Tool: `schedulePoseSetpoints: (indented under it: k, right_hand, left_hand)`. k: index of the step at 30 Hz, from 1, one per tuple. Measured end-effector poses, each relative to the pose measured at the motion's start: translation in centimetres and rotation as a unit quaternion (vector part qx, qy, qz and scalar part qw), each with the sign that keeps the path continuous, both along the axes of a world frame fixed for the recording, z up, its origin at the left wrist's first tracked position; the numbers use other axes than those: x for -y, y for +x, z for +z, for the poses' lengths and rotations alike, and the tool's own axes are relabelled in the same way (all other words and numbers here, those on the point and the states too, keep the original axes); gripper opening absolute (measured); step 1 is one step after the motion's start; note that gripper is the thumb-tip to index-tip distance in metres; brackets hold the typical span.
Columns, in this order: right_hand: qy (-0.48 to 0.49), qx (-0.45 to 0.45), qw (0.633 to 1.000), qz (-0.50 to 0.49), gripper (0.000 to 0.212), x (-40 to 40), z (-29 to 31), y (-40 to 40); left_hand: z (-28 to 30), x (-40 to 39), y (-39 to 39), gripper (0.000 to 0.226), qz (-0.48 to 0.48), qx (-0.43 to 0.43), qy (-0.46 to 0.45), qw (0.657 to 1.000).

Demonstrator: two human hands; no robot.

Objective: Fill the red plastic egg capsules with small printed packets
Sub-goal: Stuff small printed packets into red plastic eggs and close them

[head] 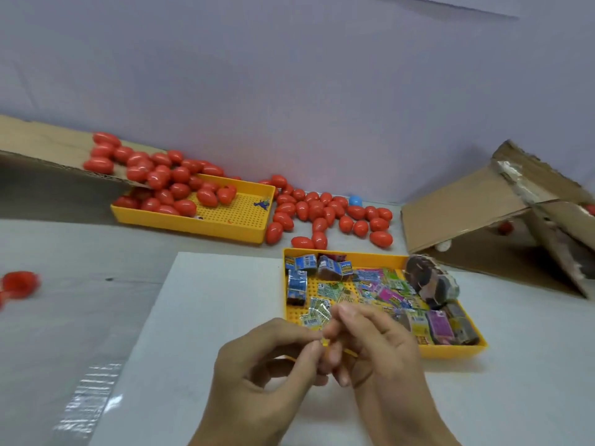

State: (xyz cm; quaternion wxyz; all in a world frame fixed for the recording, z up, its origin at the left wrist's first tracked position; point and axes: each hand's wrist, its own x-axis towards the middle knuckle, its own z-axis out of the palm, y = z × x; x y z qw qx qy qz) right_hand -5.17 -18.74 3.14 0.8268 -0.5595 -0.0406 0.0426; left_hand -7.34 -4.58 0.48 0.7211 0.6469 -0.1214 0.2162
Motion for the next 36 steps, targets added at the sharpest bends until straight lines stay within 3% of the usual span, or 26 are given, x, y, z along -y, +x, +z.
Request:
schedulePoseSetpoints:
  k: [5, 10, 14, 17, 19, 21, 28, 30, 33, 36]
  right_hand:
    - [-0.016, 0.025, 0.999, -0.014, 0.063, 0.0, -1.2, 0.3]
    - [-0.037, 0.051, 0.998, 0.002, 0.055, -0.1, -2.1, 0.6]
    - [-0.036, 0.056, 0.998, 0.006, 0.019, 0.1, -2.3, 0.6]
    - [-0.032, 0.044, 0.998, 0.016, 0.014, 0.2, -2.2, 0.7]
    - [-0.029, 0.037, 0.999, 0.021, 0.021, 0.1, -2.2, 0.6]
    - [-0.027, 0.032, 0.999, 0.026, 0.024, 0.1, -2.0, 0.6]
    - [-0.032, 0.026, 0.998, 0.039, 0.018, 0.3, -1.8, 0.7]
    - [-0.034, 0.028, 0.998, 0.038, 0.018, 0.3, -1.7, 0.7]
    - [-0.04, 0.036, 0.998, 0.041, 0.017, 0.3, -1.5, 0.6]
    - [-0.04, 0.038, 0.998, 0.044, 0.021, 0.4, -1.3, 0.5]
  left_hand:
    - [1.0, -1.0, 0.9, 0.006, 0.029, 0.011, 0.016, 0.999]
    - [3.5, -6.1, 9.3, 0.015, 0.174, -0.04, 0.063, 0.982]
    - [5.1, -10.7, 17.9, 0.017, 0.265, -0.096, 0.316, 0.906]
    - [5.3, -13.6, 21.7, 0.018, 0.218, -0.157, 0.519, 0.811]
    - [4.9, -14.5, 22.8, 0.023, 0.202, -0.199, 0.558, 0.78]
    - [3.9, -15.1, 23.5, 0.033, 0.211, -0.198, 0.563, 0.774]
    - [2.8, -13.9, 23.0, 0.044, 0.318, -0.069, 0.511, 0.796]
    - [3.5, -12.6, 21.5, 0.044, 0.311, -0.019, 0.454, 0.835]
    - [4.4, -9.8, 17.4, 0.04, 0.217, -0.001, 0.288, 0.933]
    - [4.4, -6.2, 11.6, 0.037, 0.097, 0.031, 0.188, 0.977]
